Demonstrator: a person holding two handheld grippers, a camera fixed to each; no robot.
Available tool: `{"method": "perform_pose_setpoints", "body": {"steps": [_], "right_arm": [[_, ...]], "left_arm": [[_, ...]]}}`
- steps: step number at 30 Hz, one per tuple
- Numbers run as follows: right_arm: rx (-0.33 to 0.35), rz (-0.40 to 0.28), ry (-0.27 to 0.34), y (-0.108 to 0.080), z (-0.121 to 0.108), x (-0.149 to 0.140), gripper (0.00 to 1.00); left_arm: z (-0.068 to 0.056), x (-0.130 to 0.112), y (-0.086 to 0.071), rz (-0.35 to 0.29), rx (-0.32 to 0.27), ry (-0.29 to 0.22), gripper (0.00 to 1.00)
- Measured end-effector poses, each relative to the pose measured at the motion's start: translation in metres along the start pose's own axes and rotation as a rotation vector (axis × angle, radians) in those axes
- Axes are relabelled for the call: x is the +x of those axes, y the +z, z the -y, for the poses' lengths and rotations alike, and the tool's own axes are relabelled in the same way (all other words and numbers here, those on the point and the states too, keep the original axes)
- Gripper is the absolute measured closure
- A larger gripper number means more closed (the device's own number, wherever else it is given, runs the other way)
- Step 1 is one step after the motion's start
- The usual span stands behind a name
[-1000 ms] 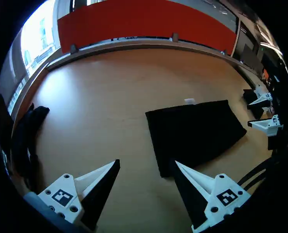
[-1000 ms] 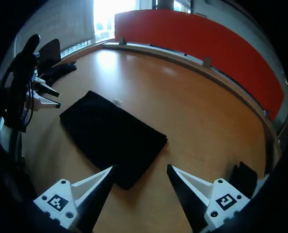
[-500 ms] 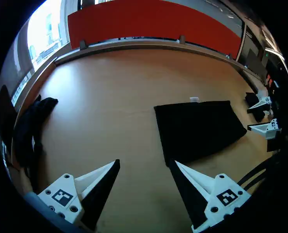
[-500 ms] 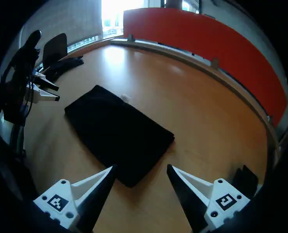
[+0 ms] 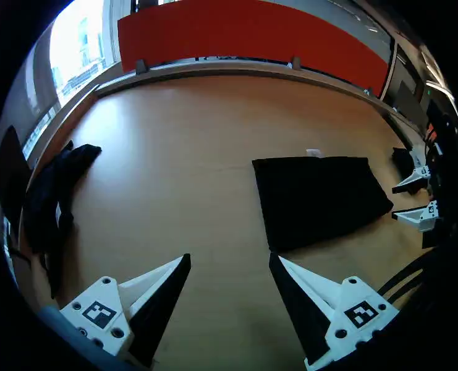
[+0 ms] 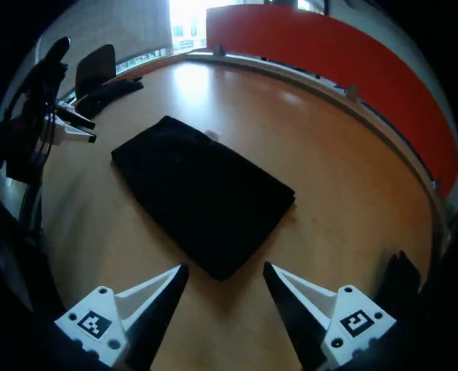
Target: Fold towel
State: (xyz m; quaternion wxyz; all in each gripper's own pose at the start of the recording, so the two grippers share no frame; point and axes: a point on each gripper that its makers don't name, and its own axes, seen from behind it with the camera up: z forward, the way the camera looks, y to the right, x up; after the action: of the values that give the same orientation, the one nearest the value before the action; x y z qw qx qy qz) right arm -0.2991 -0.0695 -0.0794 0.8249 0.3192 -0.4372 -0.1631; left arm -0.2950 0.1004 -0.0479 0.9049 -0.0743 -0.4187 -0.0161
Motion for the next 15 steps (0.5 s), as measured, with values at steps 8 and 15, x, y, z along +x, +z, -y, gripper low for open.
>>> {"method": "perform_pose_setpoints", "body": {"steps": [8,15], "right_arm": [[0.016,0.015,-0.006,0.000,0.004,-0.008,0.29],[0.030,0.024,0.005,0.001,0.005,-0.009,0.55]], "left_arm": [[0.002,-0.007,-0.004,0.006,0.005,-0.012,0.06],[0.005,-0.013,-0.006,0.012,0.011,-0.019,0.06]]}}
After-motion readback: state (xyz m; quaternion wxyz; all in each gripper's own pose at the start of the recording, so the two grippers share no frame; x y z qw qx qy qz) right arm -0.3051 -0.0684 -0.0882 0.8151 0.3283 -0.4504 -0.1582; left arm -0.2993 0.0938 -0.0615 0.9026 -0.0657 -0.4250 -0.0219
